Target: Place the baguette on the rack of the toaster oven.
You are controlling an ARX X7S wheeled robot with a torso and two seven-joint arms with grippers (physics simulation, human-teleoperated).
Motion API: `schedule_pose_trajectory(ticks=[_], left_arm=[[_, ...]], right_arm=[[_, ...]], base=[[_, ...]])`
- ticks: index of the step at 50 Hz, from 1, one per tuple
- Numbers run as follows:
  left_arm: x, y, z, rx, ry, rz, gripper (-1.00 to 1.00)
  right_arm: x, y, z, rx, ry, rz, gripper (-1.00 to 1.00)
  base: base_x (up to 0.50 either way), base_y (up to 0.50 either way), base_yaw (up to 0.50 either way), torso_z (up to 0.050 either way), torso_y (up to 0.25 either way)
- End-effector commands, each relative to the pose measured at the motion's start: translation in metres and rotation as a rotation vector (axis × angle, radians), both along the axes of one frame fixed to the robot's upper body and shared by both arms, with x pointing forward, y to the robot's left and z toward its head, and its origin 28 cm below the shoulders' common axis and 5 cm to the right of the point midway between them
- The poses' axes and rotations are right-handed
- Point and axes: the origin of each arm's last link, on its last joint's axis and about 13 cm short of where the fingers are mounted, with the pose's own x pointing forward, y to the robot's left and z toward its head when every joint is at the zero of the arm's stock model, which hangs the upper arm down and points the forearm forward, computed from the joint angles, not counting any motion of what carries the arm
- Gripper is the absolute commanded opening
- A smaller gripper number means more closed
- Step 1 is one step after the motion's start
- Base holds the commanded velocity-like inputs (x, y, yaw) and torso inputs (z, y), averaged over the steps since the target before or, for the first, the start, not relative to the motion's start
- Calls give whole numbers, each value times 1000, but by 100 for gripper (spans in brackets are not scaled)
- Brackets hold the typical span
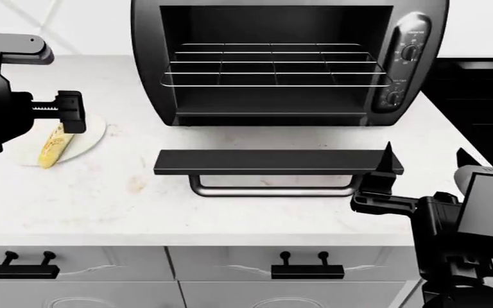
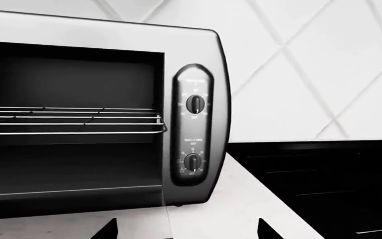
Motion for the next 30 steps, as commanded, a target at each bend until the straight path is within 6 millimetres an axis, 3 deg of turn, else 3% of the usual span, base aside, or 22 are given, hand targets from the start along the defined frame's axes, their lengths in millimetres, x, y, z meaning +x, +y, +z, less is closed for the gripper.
schedule_pose_trajectory(ticks=[1, 13, 30], left_arm=[[11, -3, -3, -7, 24, -11, 100], [25, -7, -14, -16, 58, -3, 100], [36, 3, -26, -4, 95, 56, 100]], right_arm=[[1, 0, 0, 4, 3, 4, 100], [0, 0, 2, 2, -4, 5, 100], [-1, 0, -3, 2, -1, 2, 100]], base=[[0, 0, 0, 0, 0], [0, 0, 0, 0, 0], [0, 0, 0, 0, 0]])
